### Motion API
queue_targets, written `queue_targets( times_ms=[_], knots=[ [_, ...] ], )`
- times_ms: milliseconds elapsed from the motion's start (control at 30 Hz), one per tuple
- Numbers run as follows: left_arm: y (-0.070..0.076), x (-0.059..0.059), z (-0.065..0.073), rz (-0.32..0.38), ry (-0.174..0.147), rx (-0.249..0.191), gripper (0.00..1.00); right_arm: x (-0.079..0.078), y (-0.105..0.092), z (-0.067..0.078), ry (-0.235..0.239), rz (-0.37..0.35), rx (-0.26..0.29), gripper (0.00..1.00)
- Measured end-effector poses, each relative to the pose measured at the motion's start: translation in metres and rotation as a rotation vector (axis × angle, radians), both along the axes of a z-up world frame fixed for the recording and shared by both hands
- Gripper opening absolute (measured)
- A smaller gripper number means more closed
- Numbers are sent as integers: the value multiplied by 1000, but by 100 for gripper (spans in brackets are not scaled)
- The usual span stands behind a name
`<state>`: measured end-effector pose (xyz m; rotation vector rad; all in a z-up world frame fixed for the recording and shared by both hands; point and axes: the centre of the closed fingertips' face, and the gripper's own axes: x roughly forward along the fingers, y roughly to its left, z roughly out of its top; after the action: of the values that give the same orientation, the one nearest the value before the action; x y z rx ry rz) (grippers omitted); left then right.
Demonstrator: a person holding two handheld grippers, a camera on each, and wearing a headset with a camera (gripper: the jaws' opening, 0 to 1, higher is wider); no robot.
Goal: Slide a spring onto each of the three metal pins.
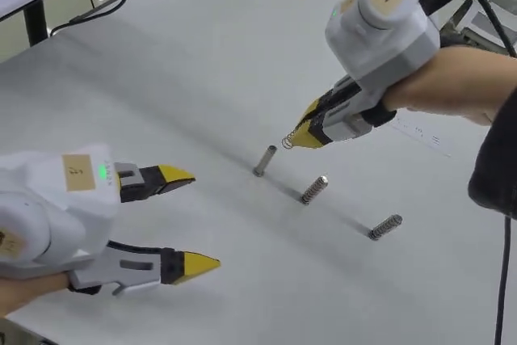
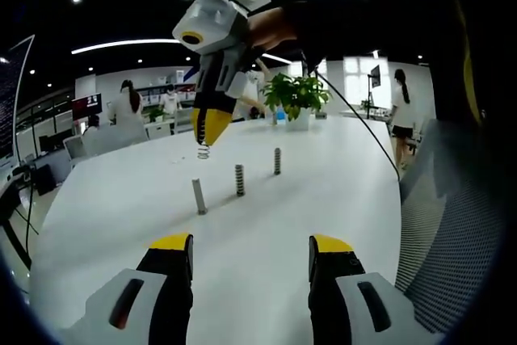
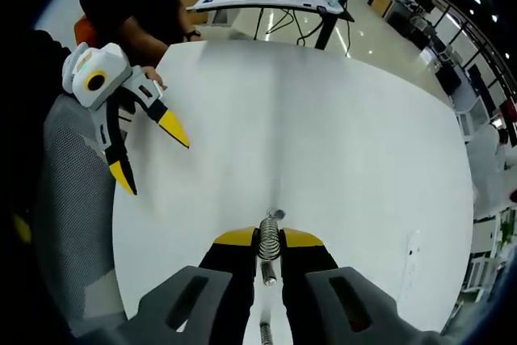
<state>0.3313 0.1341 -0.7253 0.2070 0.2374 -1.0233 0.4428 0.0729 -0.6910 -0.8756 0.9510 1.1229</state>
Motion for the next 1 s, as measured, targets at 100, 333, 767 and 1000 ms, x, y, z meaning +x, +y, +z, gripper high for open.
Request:
queue_targets(
  times_ms=[100,333,767,1000],
  knots=[
    [1,0,-1,1,1,2,53,7,0,-5,-2,-12,-7,8],
    [4,0,-5,3,1,19,53,14,0,-22,21,-15,-40,8],
    [10,3,-9,10,-20,59,53,12,8,-31,41,-7,-43,8],
    [12,4,-10,10,-30,75,53,12,10,-35,47,-9,-48,8]
  ],
)
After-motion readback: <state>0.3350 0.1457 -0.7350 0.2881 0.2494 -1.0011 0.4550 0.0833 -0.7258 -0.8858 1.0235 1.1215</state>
